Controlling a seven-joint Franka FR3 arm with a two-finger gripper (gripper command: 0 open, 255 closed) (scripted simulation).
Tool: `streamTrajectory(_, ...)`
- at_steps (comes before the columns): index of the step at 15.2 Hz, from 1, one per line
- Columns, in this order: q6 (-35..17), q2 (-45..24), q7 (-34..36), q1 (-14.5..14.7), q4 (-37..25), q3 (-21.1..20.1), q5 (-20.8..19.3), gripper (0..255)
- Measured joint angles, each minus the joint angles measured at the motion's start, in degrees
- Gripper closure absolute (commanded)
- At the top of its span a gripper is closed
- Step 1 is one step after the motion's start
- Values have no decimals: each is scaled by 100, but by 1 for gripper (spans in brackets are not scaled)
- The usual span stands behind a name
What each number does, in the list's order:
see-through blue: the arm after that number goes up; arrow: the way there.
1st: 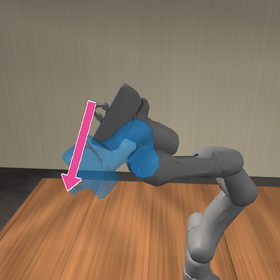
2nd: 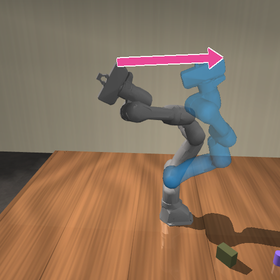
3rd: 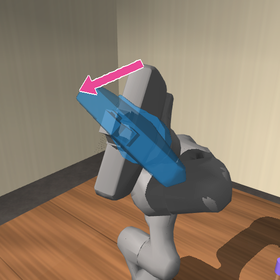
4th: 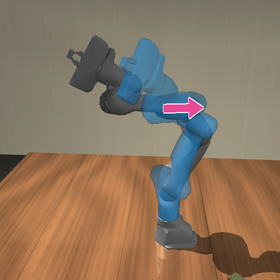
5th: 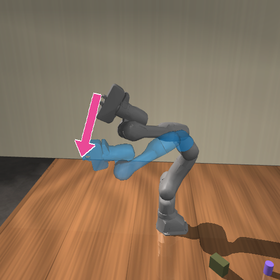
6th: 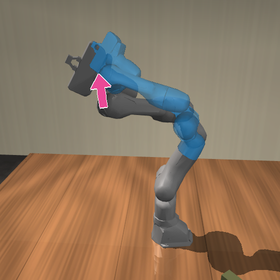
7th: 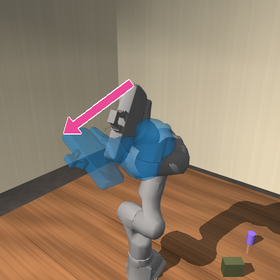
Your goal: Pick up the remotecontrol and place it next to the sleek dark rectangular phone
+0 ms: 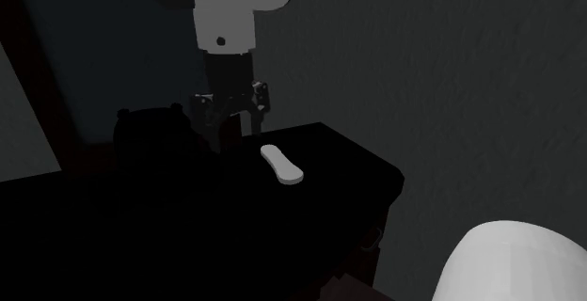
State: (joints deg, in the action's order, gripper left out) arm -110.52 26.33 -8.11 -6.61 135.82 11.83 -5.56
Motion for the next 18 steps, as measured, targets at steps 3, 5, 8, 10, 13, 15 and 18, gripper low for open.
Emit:
streamTrajectory(3,-274,-555,-119,-130,-274,270,21,0)
streamTrajectory(5,-556,-898,-174,-206,-319,428,61,0)
streamTrajectory(8,-803,-1499,-284,-298,-656,654,204,0)
streamTrajectory(10,-960,-1805,-366,-380,-780,794,298,0)
streamTrajectory(13,-1140,-2379,-481,-483,-1125,967,531,0)
streamTrajectory(15,-1248,-2838,-608,-578,-1430,1076,743,0)
streamTrajectory(18,-1320,-3360,-803,-764,-1801,1207,1014,0)
